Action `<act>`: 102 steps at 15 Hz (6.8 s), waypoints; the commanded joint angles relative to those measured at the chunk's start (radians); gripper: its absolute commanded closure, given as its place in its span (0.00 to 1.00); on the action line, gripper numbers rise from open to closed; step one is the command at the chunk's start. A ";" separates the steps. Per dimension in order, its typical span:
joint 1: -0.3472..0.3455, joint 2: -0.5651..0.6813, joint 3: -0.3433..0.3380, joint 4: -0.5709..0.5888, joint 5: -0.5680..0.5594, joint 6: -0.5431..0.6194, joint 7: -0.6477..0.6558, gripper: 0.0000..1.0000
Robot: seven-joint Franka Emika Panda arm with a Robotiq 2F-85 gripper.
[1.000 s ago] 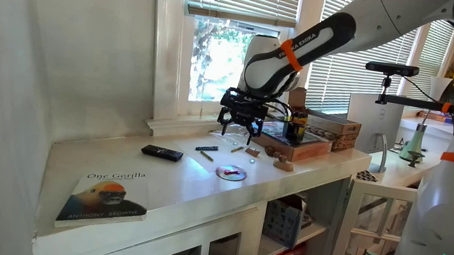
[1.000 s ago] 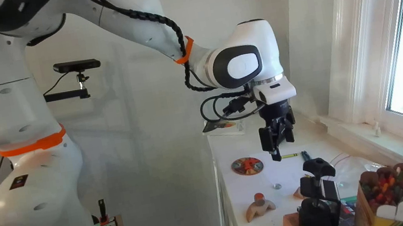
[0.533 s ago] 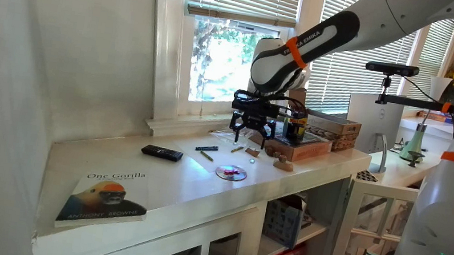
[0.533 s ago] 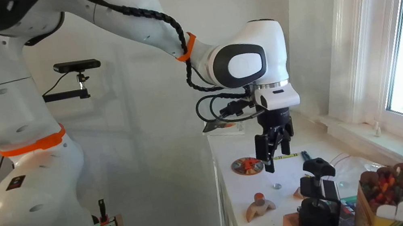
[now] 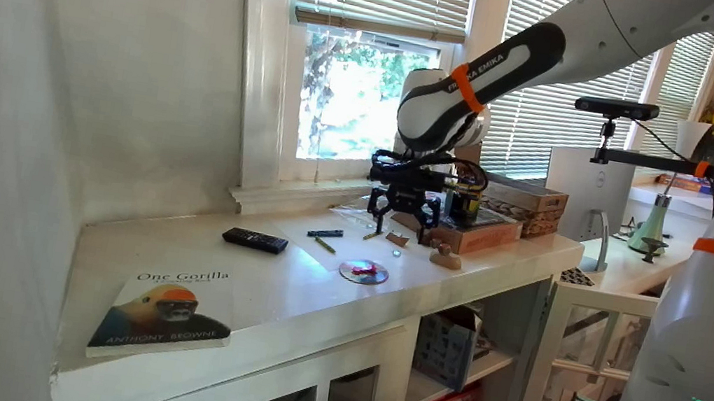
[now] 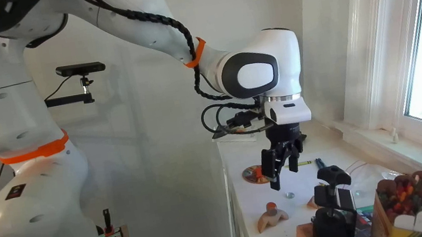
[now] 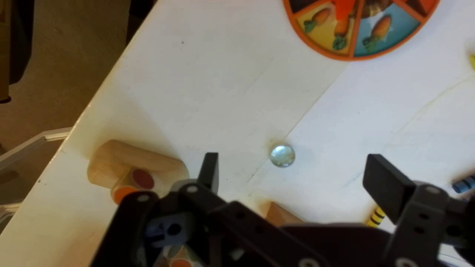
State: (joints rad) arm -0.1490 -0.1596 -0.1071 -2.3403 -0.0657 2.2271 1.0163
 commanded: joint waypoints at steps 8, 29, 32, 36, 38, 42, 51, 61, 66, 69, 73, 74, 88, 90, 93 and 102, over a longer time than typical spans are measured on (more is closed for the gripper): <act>-0.021 0.024 -0.006 -0.052 0.003 0.065 -0.026 0.32; -0.020 0.044 -0.005 -0.052 0.015 0.140 -0.084 0.45; -0.018 0.045 -0.001 -0.051 0.014 0.138 -0.085 0.58; -0.021 0.051 -0.003 -0.050 0.009 0.142 -0.087 0.66; -0.023 0.052 -0.006 -0.051 0.010 0.143 -0.089 0.90; -0.026 0.022 -0.002 -0.036 -0.009 0.131 -0.078 0.95; -0.044 -0.022 0.079 -0.033 -0.270 0.315 0.069 0.95; -0.057 0.050 0.078 -0.033 -0.505 0.456 0.315 0.78; -0.060 0.095 0.085 -0.004 -0.555 0.494 0.377 0.95; -0.074 0.137 0.096 0.025 -0.594 0.528 0.427 0.95; -0.072 0.185 0.088 0.057 -0.624 0.554 0.473 0.95; -0.071 0.196 0.086 0.063 -0.624 0.556 0.478 0.95; -0.072 0.272 0.048 0.114 -0.645 0.571 0.562 0.95; -0.072 0.272 0.036 0.122 -0.668 0.576 0.586 0.95; -0.072 0.280 0.014 0.142 -0.707 0.587 0.627 0.95; -0.072 0.302 0.007 0.148 -0.673 0.590 0.619 0.95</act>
State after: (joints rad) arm -0.2199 0.1187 -0.0965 -2.2015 -0.7391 2.7966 1.6088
